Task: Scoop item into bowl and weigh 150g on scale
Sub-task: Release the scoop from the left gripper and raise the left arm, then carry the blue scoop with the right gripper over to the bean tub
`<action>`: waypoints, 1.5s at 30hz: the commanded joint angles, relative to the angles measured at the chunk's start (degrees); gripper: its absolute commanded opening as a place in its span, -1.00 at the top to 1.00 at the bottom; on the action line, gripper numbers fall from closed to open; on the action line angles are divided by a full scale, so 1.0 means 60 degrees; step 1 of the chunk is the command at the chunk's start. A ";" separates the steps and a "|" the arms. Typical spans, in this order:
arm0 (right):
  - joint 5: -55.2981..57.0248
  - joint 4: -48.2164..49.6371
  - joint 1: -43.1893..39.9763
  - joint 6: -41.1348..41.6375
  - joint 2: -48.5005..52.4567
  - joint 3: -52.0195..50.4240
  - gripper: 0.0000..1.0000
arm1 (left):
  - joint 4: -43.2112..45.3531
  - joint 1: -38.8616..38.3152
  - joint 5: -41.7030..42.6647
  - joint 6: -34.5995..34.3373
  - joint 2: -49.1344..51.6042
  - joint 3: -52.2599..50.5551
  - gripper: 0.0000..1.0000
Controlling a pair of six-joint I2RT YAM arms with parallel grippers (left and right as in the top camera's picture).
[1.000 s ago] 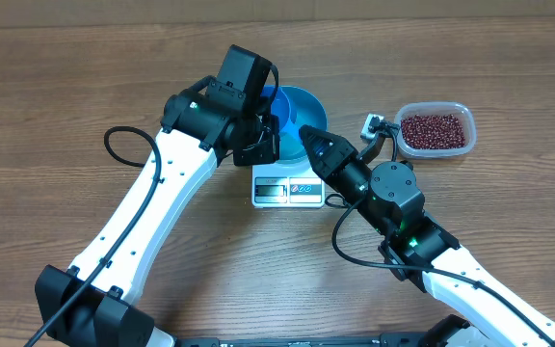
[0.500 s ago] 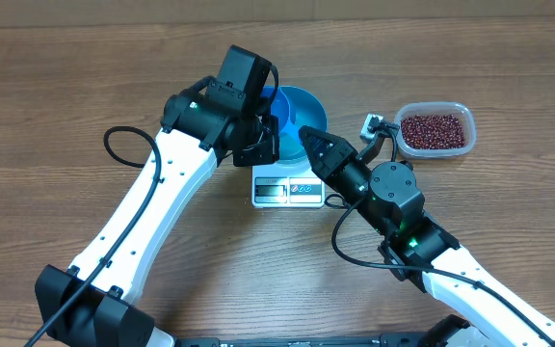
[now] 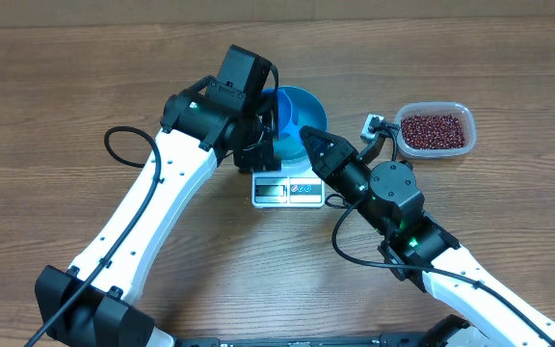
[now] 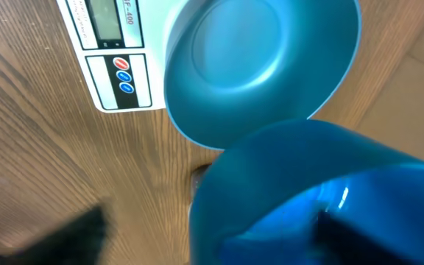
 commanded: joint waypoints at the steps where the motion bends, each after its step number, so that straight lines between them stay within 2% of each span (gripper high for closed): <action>1: 0.0164 0.0062 0.0011 -0.0004 -0.0026 0.0219 0.92 | 0.0149 -0.0044 0.0091 0.0189 0.0029 0.0226 -1.00; 11: 0.0226 -0.0011 -0.0164 -0.0073 -0.0029 0.0219 0.93 | 0.0470 0.0062 0.0506 0.0925 -0.0353 0.0226 -1.00; 22: 0.0004 -0.0004 -0.0849 -0.0084 -0.0069 0.0219 0.92 | 0.0222 0.1016 0.0503 0.3399 -0.1785 0.0226 -0.99; 26: -0.0208 -0.0004 -0.1075 -0.0608 -0.0313 0.0219 0.92 | -0.0120 0.1264 0.0506 0.4925 -0.2058 0.0226 -0.99; 30: -0.0382 -0.0317 -0.1304 -0.1606 -0.0889 0.0219 0.93 | -0.0291 0.1413 0.0506 0.7023 -0.2197 0.0226 -1.00; 37: -0.0419 -0.2208 -0.1563 -0.3034 -0.2404 0.0219 0.93 | -0.0357 0.1446 0.0514 1.1209 -0.2211 0.0226 -0.99; 45: -0.0492 -0.4291 -0.1563 -0.4149 -0.3632 0.0237 0.93 | -0.0390 0.1446 0.0510 1.4367 -0.2208 0.0226 -0.99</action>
